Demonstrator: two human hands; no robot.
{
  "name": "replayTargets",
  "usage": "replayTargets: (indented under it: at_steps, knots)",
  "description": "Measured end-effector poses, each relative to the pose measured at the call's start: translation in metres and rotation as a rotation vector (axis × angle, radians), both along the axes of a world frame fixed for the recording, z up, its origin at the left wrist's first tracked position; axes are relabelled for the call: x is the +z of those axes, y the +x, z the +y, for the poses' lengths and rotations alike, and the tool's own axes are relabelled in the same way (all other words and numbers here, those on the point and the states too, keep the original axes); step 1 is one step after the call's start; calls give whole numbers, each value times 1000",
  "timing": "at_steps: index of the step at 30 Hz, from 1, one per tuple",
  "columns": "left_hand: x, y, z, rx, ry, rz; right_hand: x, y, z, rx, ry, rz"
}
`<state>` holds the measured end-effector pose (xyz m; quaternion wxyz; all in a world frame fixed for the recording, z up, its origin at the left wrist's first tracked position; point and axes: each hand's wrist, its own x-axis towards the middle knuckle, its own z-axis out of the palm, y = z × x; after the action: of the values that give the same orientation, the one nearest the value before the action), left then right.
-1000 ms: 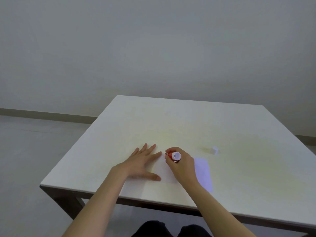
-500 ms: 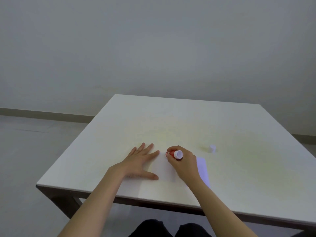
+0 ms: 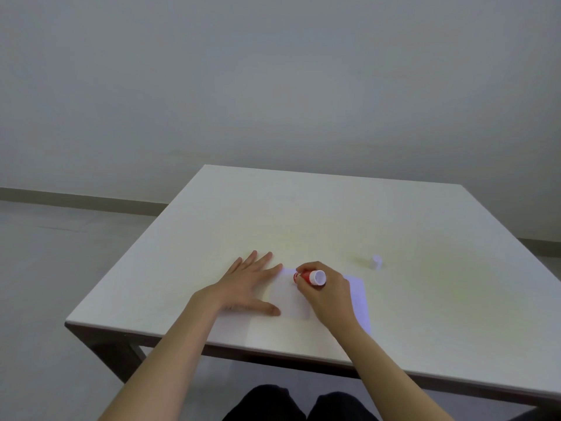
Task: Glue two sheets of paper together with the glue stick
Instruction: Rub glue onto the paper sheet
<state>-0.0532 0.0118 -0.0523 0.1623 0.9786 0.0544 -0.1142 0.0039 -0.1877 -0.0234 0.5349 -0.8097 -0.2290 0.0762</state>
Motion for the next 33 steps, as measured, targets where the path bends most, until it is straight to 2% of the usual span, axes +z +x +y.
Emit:
replayTargets:
  at_steps: [3, 7, 13, 21, 29, 33]
  knots:
    - [-2, 0, 0, 11, -4, -8, -4, -14, -4, 58, -8, -50]
    - [-4, 2, 1, 12, 17, -9, -8, -28, -13, 145, 27, 9]
    - [-3, 1, 1, 10, 4, 2, 3, -7, -22, -15, 66, 93]
    - [-3, 2, 2, 8, 9, 6, -2, -17, -32, 104, 41, 150]
    - [-1, 1, 0, 7, 4, 4, 6, 4, -27, -152, 112, 136]
    - [0, 0, -1, 9, 16, 7, 11, -6, -3, 46, 121, 170]
